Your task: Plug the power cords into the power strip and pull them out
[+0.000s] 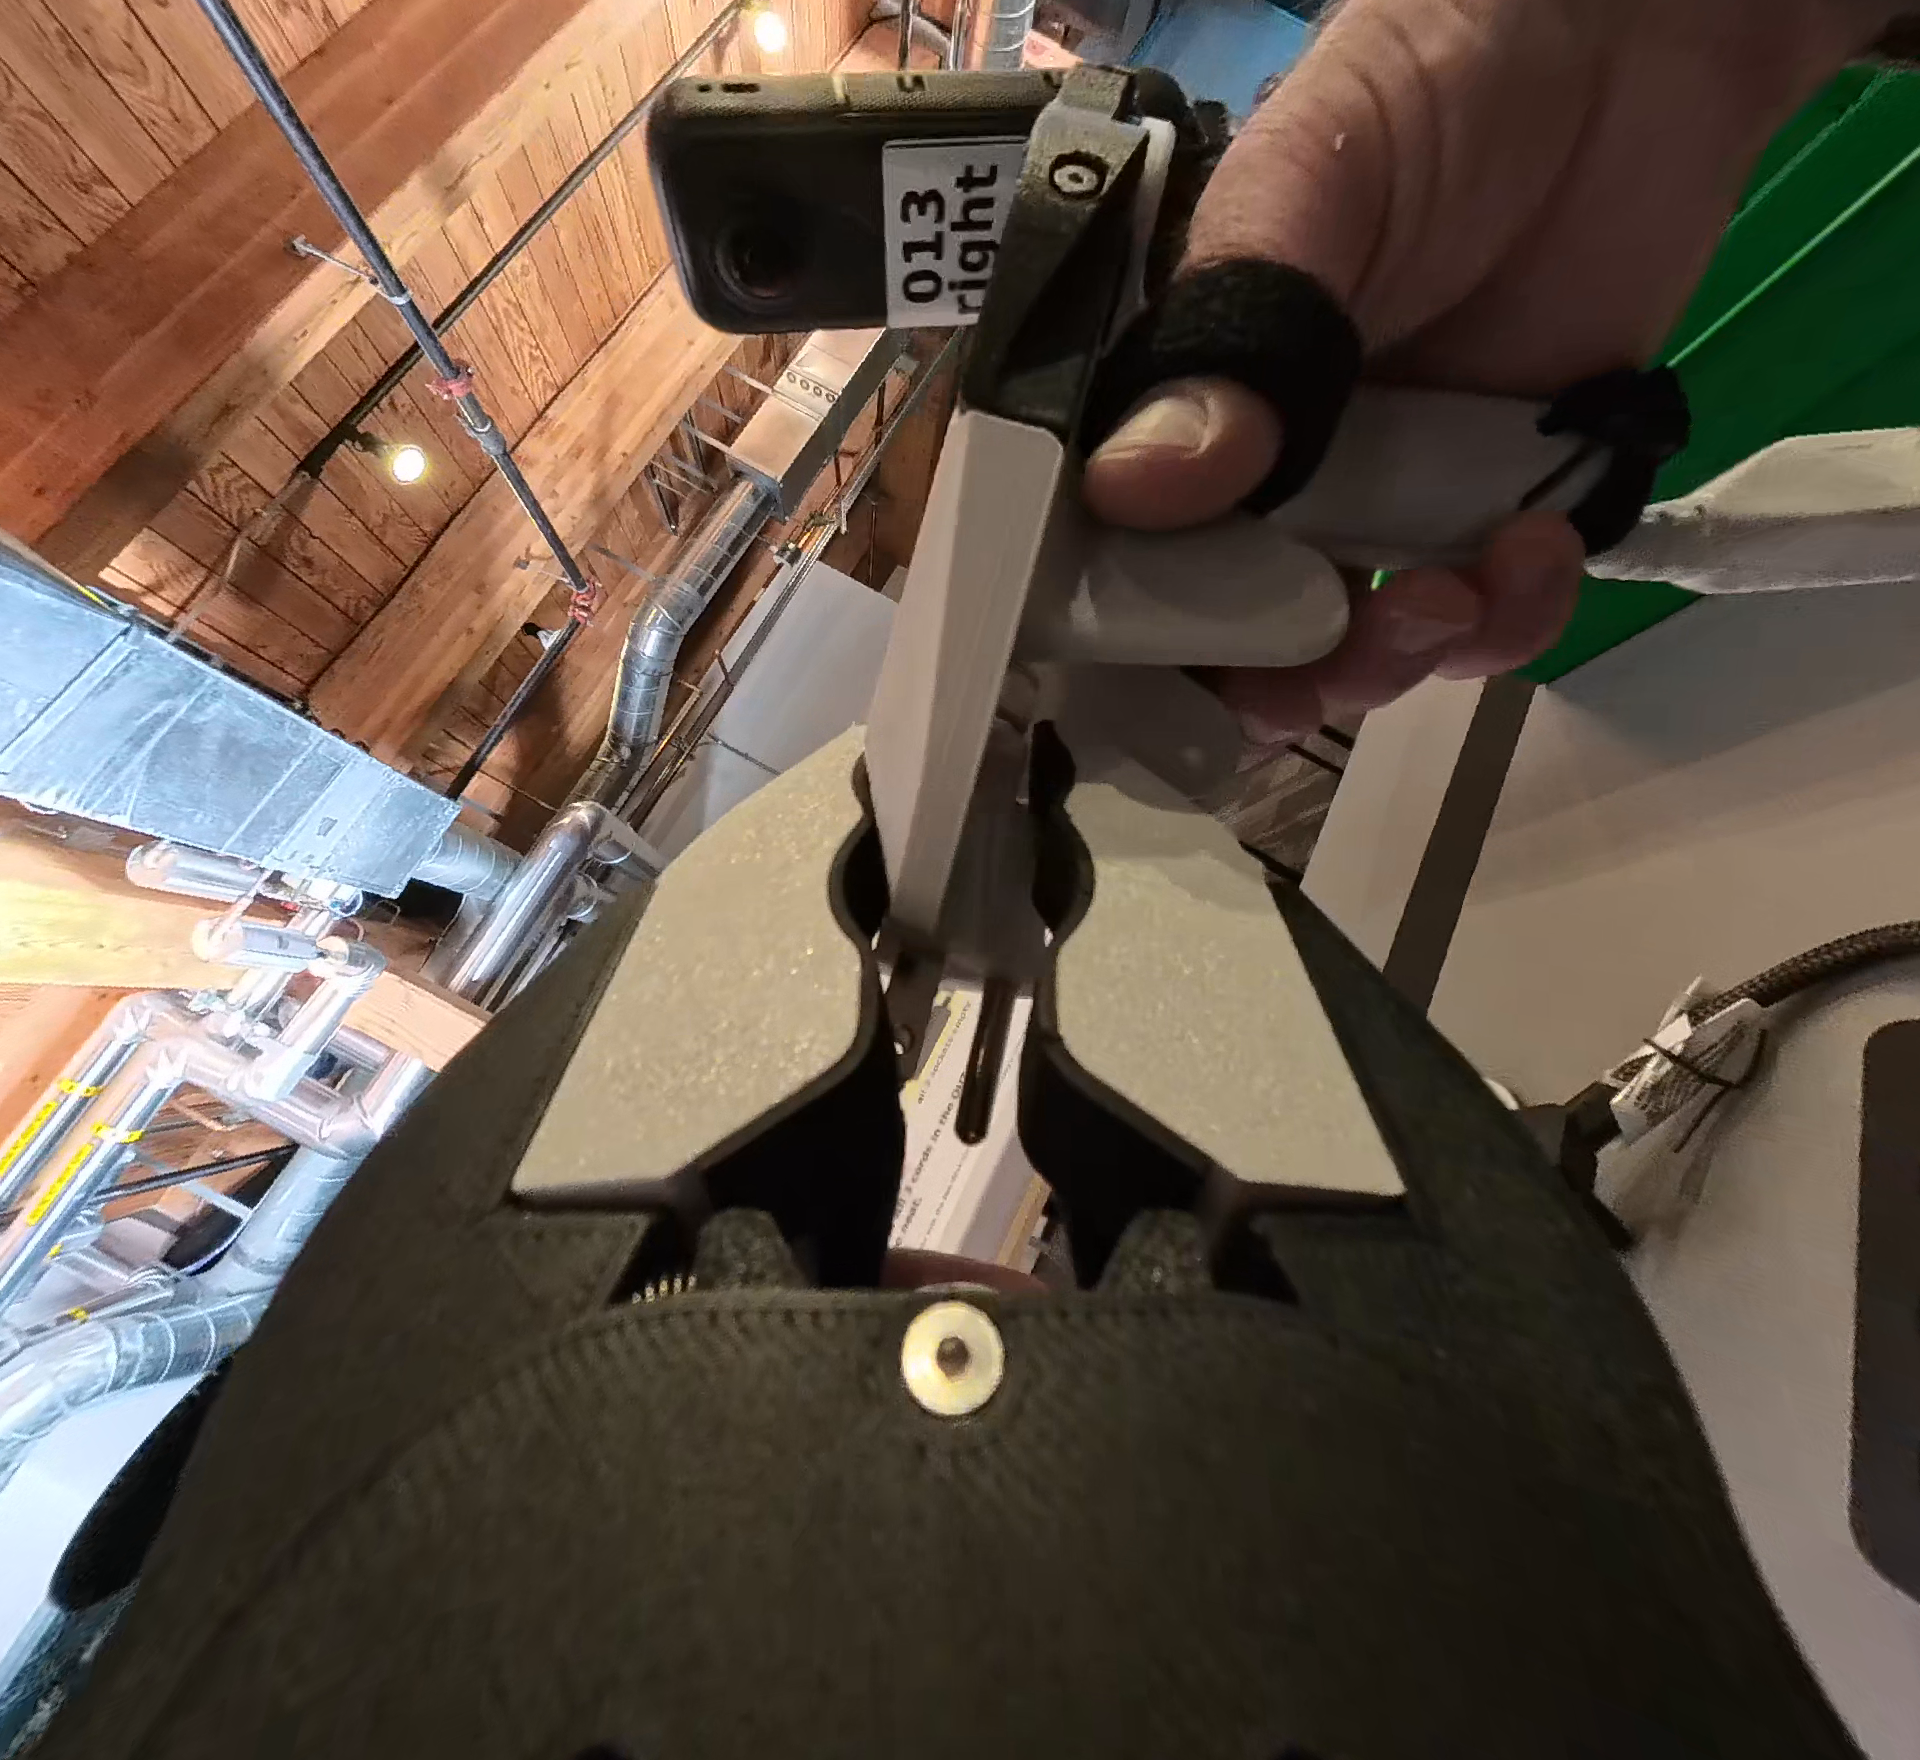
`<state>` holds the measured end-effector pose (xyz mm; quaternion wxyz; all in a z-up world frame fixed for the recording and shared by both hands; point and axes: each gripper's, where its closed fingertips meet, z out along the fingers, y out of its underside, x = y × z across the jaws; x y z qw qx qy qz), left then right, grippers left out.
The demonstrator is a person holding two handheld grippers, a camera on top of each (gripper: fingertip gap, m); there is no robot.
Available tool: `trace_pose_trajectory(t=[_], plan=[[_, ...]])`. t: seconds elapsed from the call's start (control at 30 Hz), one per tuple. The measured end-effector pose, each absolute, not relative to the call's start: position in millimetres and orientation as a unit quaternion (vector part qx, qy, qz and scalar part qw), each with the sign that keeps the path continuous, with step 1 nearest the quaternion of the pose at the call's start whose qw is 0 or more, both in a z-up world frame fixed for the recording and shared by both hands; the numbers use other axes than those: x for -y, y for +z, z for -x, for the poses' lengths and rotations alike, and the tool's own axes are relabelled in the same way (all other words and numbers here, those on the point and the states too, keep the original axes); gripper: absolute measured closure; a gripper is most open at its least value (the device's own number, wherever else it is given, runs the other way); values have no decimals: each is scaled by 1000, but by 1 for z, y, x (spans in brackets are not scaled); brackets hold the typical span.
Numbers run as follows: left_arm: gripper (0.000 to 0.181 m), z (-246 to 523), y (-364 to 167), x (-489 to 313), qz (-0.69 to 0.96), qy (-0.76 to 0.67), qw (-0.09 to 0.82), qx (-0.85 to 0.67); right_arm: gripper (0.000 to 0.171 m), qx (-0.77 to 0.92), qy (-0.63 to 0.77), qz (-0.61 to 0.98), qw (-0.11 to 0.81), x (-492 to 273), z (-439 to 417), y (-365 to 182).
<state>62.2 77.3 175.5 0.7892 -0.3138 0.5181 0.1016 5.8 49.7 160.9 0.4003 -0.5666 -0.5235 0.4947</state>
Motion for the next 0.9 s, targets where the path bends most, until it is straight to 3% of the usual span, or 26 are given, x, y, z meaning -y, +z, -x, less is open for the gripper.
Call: trace_pose_trajectory(t=[0.1,0.2,0.5,0.63,0.77,0.9], plan=[[157,-63,175,-77,324,87,792,-510,135,491,515,569,412,-52,-6,161],[158,-68,168,-75,322,80,785,-524,147,510,494,573,409,-48,-10,151],[153,-66,167,-79,354,11,768,-533,148,527,465,580,413,-54,-13,153],[137,-50,172,-84,378,-45,752,-539,148,499,466,594,425,-71,-29,159],[131,-36,152,-103,454,-90,679,-569,148,508,425,617,425,-83,-54,158],[118,-42,93,-104,527,-154,547,-632,148,534,367,646,402,-89,-73,143]])
